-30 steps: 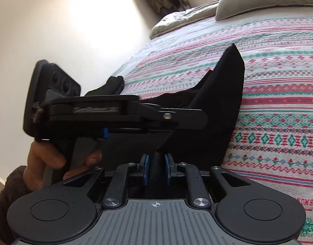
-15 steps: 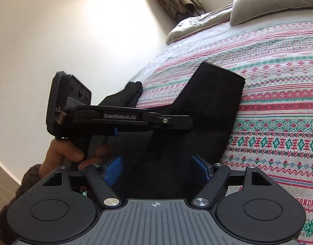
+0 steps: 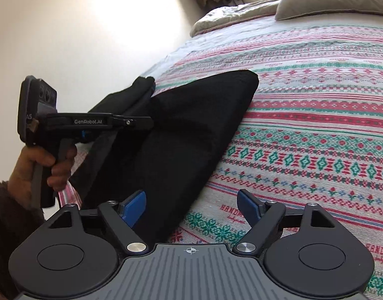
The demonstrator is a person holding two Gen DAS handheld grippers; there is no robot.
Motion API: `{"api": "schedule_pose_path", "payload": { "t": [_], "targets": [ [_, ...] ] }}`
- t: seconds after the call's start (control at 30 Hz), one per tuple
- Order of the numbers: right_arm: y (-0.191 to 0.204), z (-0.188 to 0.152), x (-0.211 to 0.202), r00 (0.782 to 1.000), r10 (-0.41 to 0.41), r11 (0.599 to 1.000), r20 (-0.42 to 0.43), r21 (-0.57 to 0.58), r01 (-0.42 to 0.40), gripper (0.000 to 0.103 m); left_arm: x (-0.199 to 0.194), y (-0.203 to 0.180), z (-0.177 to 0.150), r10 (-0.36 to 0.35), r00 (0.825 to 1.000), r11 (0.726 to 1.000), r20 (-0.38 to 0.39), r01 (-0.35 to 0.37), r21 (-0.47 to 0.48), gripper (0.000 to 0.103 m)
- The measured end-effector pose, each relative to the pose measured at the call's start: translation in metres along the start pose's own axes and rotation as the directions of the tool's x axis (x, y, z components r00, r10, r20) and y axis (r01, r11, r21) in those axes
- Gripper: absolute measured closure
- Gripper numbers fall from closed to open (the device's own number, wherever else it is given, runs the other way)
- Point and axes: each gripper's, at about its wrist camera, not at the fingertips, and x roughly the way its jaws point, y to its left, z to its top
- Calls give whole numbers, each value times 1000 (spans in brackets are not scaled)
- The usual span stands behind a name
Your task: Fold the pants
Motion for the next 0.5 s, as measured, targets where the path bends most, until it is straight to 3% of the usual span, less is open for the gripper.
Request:
{"api": "schedule_pose_path", "payload": {
  "t": [0.17, 0.5],
  "targets": [
    [3, 0, 9, 1000, 9, 1000, -24, -7, -10, 21, -13, 20, -4, 88, 996, 996, 33, -87, -15, 93],
    [9, 1, 23, 999, 21, 999, -38, -26, -22, 17, -43, 65, -10, 187, 978, 980, 92, -179, -89, 93]
  ]
}}
